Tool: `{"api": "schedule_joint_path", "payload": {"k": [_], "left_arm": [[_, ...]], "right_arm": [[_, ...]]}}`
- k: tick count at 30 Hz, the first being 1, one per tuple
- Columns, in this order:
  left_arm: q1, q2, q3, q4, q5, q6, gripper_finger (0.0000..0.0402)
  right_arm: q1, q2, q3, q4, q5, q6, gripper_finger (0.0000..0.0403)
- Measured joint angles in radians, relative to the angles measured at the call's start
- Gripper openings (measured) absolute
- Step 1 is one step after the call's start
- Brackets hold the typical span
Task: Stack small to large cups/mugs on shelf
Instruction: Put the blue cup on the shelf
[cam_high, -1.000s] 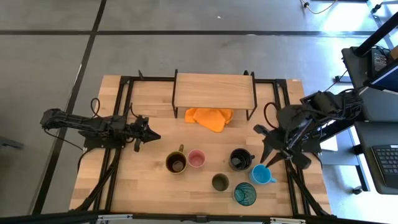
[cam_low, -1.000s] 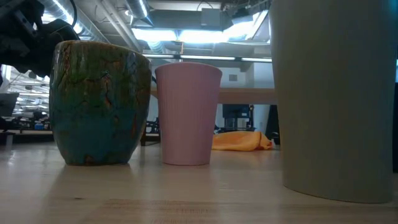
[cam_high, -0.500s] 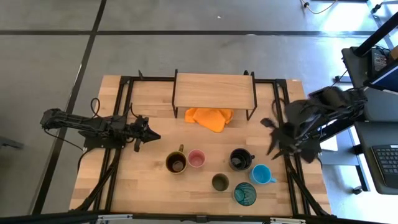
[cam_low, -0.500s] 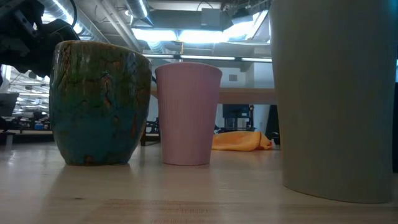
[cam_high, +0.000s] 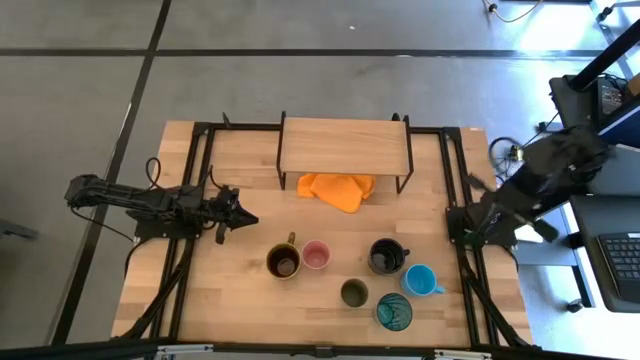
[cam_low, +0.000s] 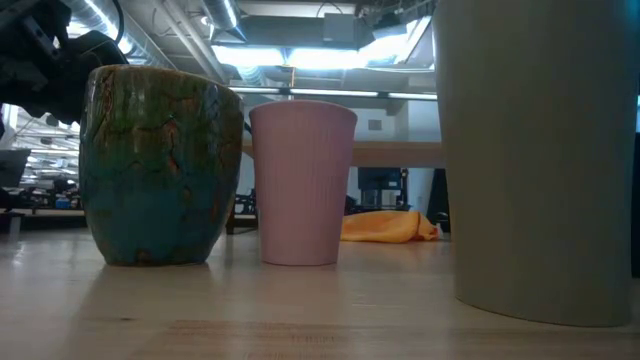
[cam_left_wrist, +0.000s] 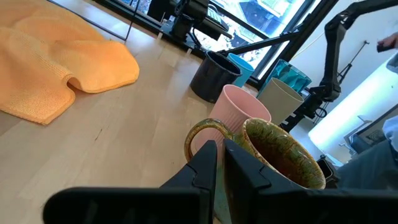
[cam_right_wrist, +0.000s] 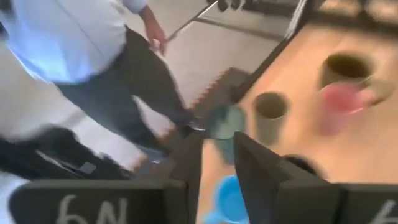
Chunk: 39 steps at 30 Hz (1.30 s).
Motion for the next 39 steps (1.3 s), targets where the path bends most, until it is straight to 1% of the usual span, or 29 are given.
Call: {"api": "schedule_joint_path", "payload": {"k": [2, 4, 7, 8, 10, 12, 15, 16, 18, 22, 25, 28, 30, 32, 33, 35, 37, 39], "left_arm": [[0.000, 0.000, 0.000, 0.000, 0.000, 0.000, 0.0019], [0.000, 0.000, 0.000, 0.000, 0.000, 0.000, 0.0019], [0.000, 0.000, 0.000, 0.000, 0.000, 0.000, 0.0019], [0.000, 0.000, 0.000, 0.000, 0.000, 0.000, 0.0019], [0.000, 0.000, 0.000, 0.000, 0.000, 0.000, 0.0019], [0.000, 0.000, 0.000, 0.000, 0.000, 0.000, 0.0019], [0.000, 0.000, 0.000, 0.000, 0.000, 0.000, 0.0019], [0.000, 0.000, 0.000, 0.000, 0.000, 0.000, 0.0019], [0.000, 0.000, 0.000, 0.000, 0.000, 0.000, 0.0019], [0.000, 0.000, 0.000, 0.000, 0.000, 0.000, 0.0019], [0.000, 0.000, 0.000, 0.000, 0.000, 0.000, 0.0019], [0.000, 0.000, 0.000, 0.000, 0.000, 0.000, 0.0019], [0.000, 0.000, 0.000, 0.000, 0.000, 0.000, 0.0019], [0.000, 0.000, 0.000, 0.000, 0.000, 0.000, 0.0019], [0.000, 0.000, 0.000, 0.000, 0.000, 0.000, 0.0019], [0.000, 0.000, 0.000, 0.000, 0.000, 0.000, 0.0019], [0.000, 0.000, 0.000, 0.000, 0.000, 0.000, 0.0019], [0.000, 0.000, 0.000, 0.000, 0.000, 0.000, 0.0019]], "right_arm": [[0.000, -0.010, -0.081, 0.089, -0.056, 0.171, 0.0093], [0.001, -0.011, -0.148, 0.197, -0.106, 0.383, 0.0093], [0.000, 0.008, -0.223, 0.368, -0.114, 0.697, 0.0093], [0.000, 0.017, -0.243, 0.420, -0.115, 0.741, 0.0093], [0.000, 0.039, -0.285, 0.530, -0.111, 0.749, 0.0093], [0.000, 0.060, -0.315, 0.671, -0.091, 0.716, 0.0093], [0.000, 0.102, -0.339, 0.867, -0.038, 0.677, 0.0093], [0.000, 0.120, -0.346, 0.934, -0.022, 0.696, 0.0093], [0.000, 0.153, -0.348, 1.038, -0.021, 0.786, 0.0093], [-0.001, 0.206, -0.337, 1.204, -0.021, 0.803, 0.0093], [0.000, 0.249, -0.337, 1.311, 0.043, 0.806, 0.0093], [-0.005, 0.286, -0.337, 1.392, 0.032, 0.801, 0.0093], [-0.018, 0.306, -0.337, 1.380, 0.031, 0.807, 0.0093], [-0.026, 0.315, -0.336, 1.299, 0.026, 0.806, 0.0093], [-0.031, 0.315, -0.322, 1.215, 0.028, 0.789, 0.0093], [-0.034, 0.315, -0.262, 0.994, 0.070, 0.712, 0.0093], [-0.023, 0.316, -0.174, 0.729, 0.144, 0.626, 0.0093], [-0.002, 0.333, -0.076, 0.513, 0.233, 0.572, 0.0093]]}}
